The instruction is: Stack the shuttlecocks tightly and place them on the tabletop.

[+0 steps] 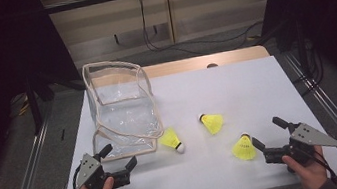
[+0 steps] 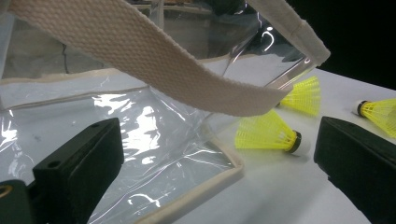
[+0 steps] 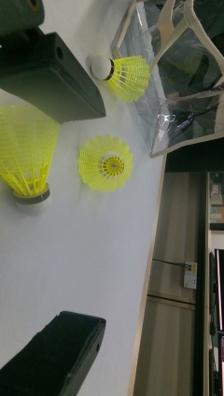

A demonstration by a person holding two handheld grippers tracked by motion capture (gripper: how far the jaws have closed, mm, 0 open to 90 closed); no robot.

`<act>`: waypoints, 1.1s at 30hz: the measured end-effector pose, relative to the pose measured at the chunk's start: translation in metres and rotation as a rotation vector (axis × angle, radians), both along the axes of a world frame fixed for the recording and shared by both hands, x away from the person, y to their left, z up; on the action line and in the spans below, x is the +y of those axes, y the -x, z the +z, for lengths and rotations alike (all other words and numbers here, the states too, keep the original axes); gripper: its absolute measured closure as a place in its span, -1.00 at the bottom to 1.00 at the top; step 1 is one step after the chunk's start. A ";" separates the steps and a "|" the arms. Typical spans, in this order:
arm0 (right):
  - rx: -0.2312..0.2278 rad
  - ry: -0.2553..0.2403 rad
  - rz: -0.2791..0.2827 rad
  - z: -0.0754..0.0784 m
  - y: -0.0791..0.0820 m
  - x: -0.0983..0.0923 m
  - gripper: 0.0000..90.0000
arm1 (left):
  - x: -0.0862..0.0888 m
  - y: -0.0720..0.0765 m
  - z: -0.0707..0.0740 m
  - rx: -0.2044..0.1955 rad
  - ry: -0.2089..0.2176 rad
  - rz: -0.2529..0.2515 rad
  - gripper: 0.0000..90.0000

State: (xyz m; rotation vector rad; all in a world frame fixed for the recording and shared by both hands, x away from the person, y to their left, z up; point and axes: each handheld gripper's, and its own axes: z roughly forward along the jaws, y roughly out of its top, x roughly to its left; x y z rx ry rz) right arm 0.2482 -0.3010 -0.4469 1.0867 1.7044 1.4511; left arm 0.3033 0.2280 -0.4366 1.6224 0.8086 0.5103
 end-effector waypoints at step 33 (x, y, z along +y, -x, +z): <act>-0.006 0.011 0.003 0.002 0.002 -0.001 -0.96 | -0.027 0.004 0.002 0.038 -0.010 -0.119 -0.96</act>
